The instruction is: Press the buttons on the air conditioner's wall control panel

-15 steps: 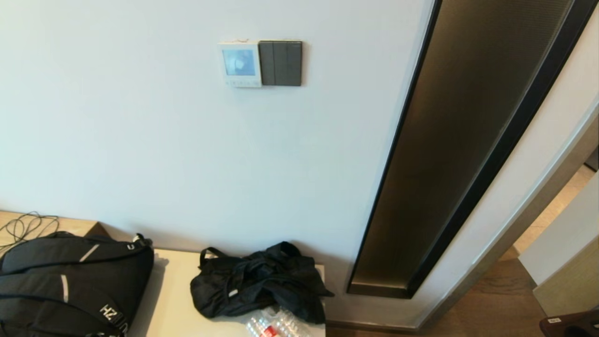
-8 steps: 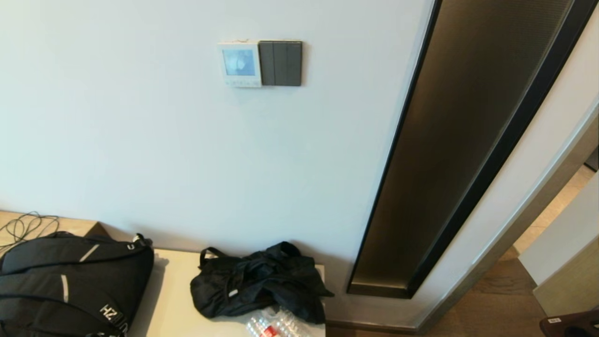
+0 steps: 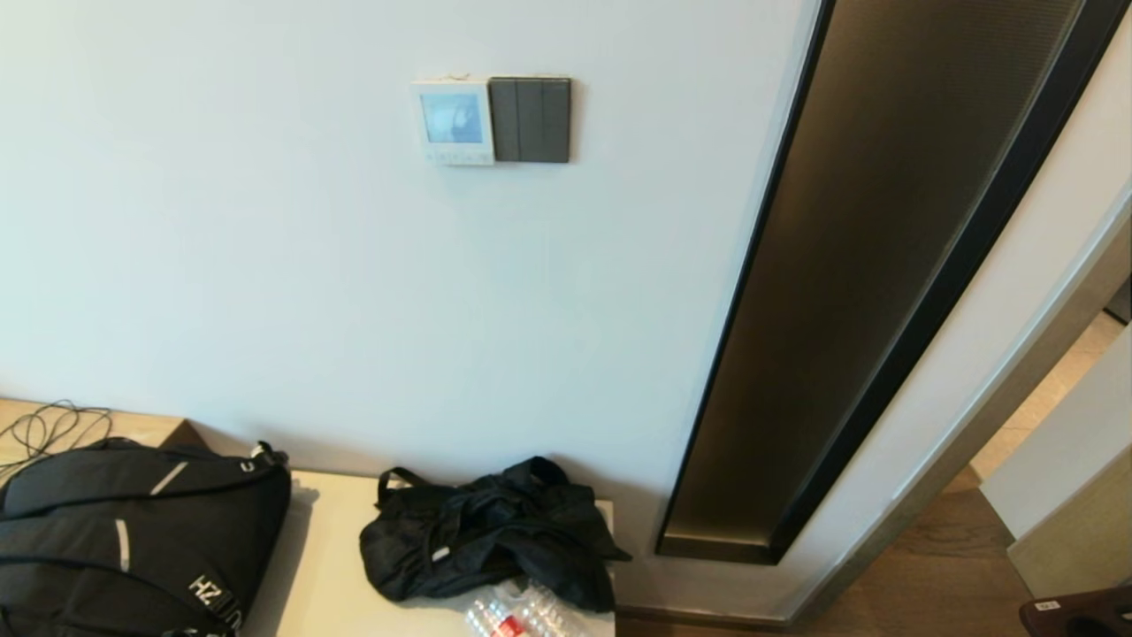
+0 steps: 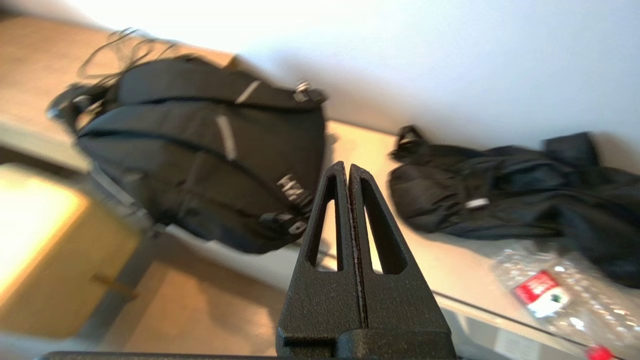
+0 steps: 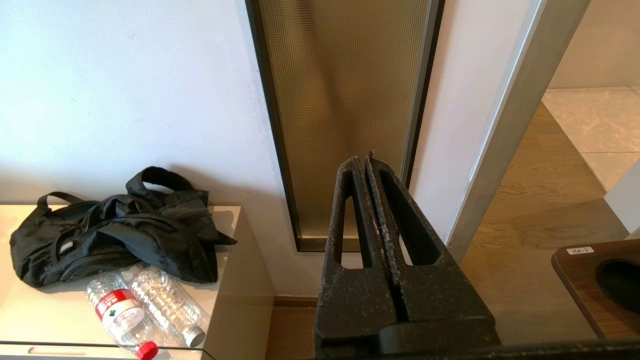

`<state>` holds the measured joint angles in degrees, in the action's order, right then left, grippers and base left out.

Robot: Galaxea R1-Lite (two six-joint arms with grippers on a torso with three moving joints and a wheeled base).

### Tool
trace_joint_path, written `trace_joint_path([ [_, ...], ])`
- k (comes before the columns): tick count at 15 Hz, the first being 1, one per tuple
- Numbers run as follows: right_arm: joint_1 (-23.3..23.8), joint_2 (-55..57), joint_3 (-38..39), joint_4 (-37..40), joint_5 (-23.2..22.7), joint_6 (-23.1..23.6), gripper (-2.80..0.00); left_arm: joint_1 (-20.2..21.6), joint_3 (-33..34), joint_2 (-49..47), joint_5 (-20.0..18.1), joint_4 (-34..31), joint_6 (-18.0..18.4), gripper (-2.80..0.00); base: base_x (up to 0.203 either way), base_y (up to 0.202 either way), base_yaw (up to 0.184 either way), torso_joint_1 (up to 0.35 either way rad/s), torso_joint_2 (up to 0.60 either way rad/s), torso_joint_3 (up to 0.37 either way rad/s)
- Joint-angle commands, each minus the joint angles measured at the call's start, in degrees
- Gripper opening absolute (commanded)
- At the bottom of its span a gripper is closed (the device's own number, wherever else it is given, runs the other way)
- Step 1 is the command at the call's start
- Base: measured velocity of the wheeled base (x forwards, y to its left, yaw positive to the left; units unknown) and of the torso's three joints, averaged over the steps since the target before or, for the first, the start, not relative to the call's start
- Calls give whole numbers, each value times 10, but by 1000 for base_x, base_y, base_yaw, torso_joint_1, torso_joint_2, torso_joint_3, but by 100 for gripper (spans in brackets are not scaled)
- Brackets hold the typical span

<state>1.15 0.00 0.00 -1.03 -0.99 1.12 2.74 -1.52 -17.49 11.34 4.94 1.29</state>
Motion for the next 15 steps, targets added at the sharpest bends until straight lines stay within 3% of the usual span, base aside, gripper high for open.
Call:
trace_joint_path([
  [1, 0, 1, 1, 0, -1, 0, -280, -5, 4, 35, -41, -1, 1, -280, 0, 0, 0, 0, 0, 0],
  [4, 0, 1, 1, 0, 0, 0, -280, -11, 13, 65, -101, -5, 2, -280, 0, 0, 0, 0, 0, 0],
  [8, 0, 1, 1, 0, 0, 0, -280, -19, 12, 113, -108, -56, 12, -280, 0, 0, 0, 0, 0, 0],
  [15, 0, 1, 0, 0, -1, 0, -280, -20, 13, 176, -109, -55, 11, -280, 0, 0, 0, 0, 0, 0],
])
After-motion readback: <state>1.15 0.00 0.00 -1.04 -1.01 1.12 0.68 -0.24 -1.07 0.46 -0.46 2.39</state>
